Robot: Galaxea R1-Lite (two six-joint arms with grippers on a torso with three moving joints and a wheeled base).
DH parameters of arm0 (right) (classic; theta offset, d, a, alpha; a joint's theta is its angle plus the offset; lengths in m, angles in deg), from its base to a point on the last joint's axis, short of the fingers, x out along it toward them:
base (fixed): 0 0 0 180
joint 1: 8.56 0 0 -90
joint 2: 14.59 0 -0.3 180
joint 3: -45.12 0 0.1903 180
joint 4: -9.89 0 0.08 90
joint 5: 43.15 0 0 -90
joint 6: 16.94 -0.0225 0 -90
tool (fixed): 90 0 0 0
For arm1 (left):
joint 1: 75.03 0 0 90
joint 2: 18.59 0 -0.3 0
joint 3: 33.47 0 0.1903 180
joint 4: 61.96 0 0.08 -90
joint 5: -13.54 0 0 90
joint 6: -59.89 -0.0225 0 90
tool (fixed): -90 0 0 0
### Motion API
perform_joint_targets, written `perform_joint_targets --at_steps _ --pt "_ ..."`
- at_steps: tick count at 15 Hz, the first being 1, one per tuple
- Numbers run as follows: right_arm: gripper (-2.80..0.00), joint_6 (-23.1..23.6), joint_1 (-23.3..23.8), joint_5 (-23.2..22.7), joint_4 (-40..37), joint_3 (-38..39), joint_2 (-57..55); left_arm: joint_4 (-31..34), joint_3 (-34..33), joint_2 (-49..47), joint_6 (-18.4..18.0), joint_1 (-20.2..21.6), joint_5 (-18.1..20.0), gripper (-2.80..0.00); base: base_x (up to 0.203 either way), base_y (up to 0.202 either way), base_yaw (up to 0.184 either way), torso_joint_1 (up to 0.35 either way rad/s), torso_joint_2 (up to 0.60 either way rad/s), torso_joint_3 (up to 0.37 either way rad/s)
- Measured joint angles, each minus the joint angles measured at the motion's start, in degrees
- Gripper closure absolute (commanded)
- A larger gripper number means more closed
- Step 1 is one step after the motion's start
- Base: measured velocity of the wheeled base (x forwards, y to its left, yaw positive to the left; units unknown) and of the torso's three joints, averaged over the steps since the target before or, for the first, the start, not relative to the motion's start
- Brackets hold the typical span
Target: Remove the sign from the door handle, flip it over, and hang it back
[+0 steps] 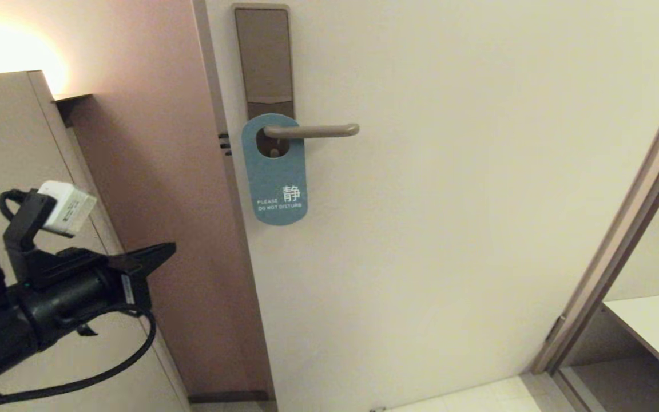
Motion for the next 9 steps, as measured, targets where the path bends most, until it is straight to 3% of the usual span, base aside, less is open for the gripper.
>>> perform_joint_targets --at_steps 4,9 --pt "0.00 0.00 0.00 0.08 0.01 0.00 0.00 0.01 -8.05 8.44 -1.92 3.95 0.09 0.00 0.000 0.000 0.000 0.000 0.00 0.000" --pt "0.00 0.00 0.00 0.06 0.00 0.00 0.00 0.34 -14.28 17.60 -1.79 6.62 -0.18 0.00 0.000 0.000 0.000 0.000 0.00 0.000"
